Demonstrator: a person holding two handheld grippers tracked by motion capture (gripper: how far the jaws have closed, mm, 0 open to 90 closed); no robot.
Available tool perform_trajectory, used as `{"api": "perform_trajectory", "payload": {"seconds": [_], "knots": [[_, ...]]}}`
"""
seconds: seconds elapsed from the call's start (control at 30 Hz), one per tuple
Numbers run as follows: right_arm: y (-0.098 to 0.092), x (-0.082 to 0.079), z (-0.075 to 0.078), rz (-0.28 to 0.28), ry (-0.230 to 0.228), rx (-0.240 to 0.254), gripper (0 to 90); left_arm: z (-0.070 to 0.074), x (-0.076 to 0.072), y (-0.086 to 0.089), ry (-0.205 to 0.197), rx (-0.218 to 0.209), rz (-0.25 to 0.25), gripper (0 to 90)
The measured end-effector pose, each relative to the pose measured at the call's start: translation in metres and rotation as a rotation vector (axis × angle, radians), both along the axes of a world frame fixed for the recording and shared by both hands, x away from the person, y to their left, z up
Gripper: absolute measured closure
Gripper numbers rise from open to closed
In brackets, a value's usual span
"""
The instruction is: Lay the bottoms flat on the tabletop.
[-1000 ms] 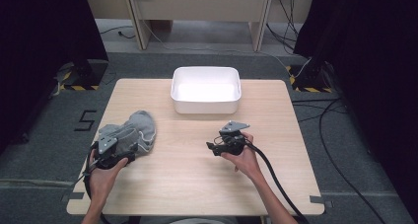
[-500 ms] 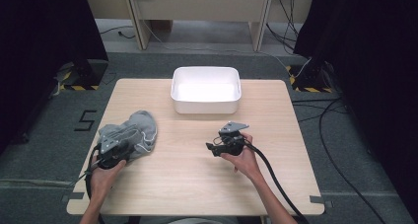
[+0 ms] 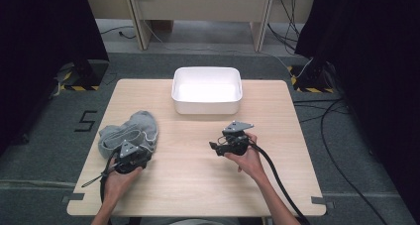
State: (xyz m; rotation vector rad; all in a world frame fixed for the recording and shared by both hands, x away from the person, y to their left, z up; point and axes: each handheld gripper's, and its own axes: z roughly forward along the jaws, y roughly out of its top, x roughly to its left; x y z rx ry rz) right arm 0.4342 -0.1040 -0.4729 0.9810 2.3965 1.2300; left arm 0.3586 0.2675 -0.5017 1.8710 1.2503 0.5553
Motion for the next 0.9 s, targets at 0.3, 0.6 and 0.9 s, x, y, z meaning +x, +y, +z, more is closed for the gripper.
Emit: {"api": "perform_trajectory", "payload": {"seconds": [0.3,0.6,0.9], "knots": [[0.001,0.001,-0.003,0.004,0.010,-0.009,30.0,0.036,0.002,0.013,-0.103,-0.026,0.077,45.4],[0.001,0.002,-0.004,0.009,0.014,-0.016,29.9,0.036,0.032,0.020,-0.026,0.045,0.104,37.4],[0.002,0.001,-0.005,0.013,0.020,-0.020,29.8,0.000,0.036,-0.003,0.058,0.065,-0.026,82.8]]}}
